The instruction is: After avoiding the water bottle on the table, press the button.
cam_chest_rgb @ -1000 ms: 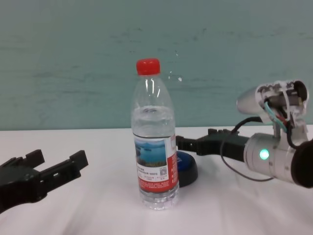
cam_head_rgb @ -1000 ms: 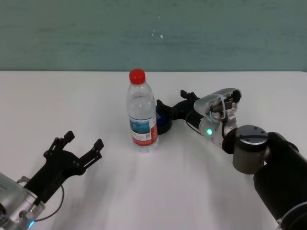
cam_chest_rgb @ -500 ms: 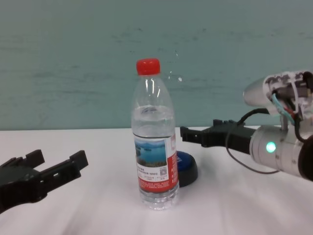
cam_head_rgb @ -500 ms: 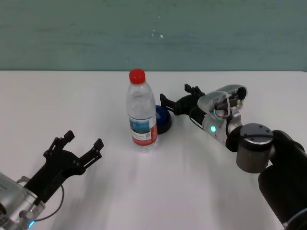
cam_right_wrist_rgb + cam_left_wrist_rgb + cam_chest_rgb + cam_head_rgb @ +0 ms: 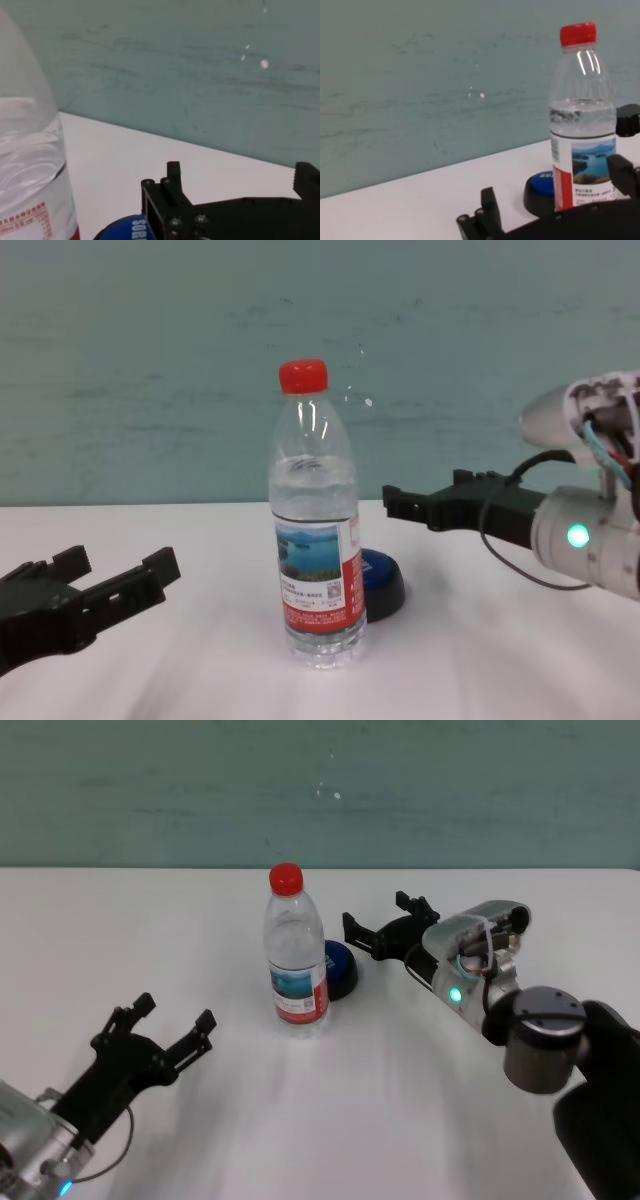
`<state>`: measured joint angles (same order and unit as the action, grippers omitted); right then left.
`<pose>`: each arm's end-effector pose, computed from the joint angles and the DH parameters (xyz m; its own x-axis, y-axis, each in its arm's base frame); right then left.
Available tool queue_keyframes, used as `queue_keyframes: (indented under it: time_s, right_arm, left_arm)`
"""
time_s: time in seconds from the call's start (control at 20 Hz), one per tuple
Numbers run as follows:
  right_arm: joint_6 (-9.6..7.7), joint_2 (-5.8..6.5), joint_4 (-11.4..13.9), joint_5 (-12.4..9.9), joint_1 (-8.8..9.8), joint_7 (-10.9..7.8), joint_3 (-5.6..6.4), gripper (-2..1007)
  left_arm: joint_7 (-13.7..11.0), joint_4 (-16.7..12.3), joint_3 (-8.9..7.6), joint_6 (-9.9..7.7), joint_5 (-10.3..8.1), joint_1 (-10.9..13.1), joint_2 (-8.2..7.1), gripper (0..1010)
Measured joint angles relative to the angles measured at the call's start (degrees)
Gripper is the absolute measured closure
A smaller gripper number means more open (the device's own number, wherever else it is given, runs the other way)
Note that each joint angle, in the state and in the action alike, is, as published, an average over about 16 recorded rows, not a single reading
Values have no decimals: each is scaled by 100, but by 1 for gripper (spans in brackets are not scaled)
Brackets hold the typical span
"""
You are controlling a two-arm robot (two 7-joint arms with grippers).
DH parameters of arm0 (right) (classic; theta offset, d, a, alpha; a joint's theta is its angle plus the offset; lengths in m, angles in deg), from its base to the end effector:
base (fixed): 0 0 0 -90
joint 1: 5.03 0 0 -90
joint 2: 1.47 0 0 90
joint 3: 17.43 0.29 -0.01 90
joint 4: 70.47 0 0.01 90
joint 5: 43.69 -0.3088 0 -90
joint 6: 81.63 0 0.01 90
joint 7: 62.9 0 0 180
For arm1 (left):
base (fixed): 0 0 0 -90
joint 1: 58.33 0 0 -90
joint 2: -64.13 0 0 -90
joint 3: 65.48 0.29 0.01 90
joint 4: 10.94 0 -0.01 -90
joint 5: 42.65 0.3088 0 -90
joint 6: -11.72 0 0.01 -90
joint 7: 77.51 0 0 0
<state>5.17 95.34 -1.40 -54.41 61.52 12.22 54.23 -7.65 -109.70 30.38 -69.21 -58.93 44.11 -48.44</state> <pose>0.4327 0.0460 -0.2725 0.4894 -0.8716 0.0265 0.8707 0.4868 -0.0695 0.2646 0.0655 -0.3075 0.4901 0.8673 0.0871 -0.8698 0.4931 -0.0163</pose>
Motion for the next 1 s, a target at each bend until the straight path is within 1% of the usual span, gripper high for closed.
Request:
queue_keyframes:
  time_s: [0.45,1.0]
  right_arm:
    - [-76,82,760,117,483,203,83,1]
    - [-171,115,1590,297,1097,424,198,1]
  left_arm:
    - [0,0,0,0,0,0,0,0]
    - [0,0,0,0,0,0,0,0]
